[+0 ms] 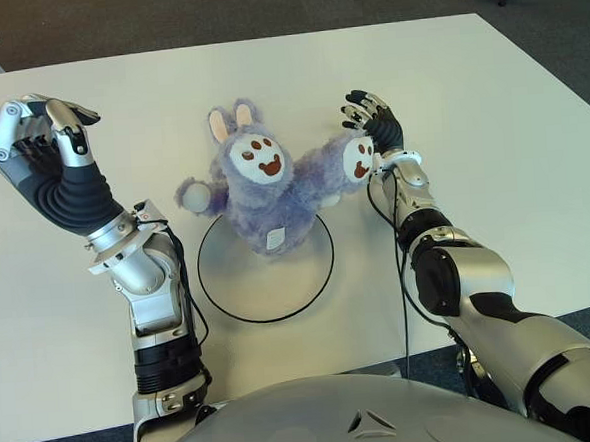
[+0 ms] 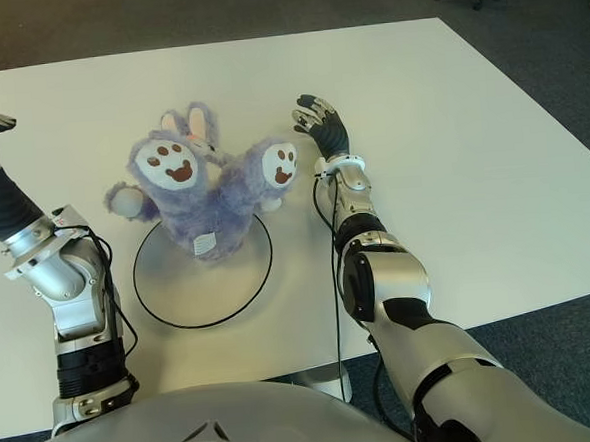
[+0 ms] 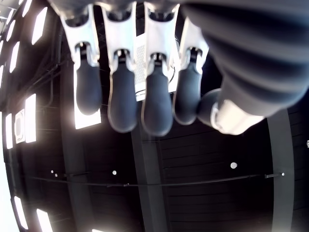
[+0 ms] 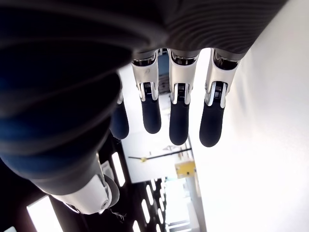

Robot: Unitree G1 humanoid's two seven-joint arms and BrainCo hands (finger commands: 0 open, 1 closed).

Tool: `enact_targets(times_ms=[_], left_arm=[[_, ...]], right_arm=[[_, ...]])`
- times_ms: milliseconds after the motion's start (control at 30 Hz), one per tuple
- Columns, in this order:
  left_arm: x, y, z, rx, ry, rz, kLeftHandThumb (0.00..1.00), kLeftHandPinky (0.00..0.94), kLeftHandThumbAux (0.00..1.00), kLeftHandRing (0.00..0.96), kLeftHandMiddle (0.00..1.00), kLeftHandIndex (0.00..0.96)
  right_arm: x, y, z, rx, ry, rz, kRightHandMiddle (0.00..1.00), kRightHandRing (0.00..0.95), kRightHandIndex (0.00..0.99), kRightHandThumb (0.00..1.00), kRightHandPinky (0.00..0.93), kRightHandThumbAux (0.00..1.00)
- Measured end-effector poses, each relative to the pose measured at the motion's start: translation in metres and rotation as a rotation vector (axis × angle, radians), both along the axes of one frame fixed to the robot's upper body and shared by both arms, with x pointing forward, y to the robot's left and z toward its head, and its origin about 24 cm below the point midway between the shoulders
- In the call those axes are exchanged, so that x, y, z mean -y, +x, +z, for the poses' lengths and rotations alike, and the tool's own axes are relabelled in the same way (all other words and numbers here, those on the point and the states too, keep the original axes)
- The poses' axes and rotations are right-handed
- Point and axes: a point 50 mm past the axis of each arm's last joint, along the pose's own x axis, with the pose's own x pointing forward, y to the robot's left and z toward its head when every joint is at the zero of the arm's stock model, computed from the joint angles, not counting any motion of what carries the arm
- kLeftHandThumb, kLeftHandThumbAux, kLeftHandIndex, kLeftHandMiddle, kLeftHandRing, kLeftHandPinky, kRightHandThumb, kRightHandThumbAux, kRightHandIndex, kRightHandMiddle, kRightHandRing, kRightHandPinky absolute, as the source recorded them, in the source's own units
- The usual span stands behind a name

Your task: Put the doll into the plate.

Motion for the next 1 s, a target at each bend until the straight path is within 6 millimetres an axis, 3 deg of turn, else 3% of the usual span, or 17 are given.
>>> enact_targets(times_ms=[1000], left_arm=[[-0.0013,0.0060,-0.0014,-0.002,0.005,-0.003,0.699,0.526,0.698,0.614,0.667,0.431]], right_arm=[[-0.0006,0.0002,-0.0010,-0.010,0.001,-0.005,0.196,0.236,0.218,0.442,0.307,0.779]])
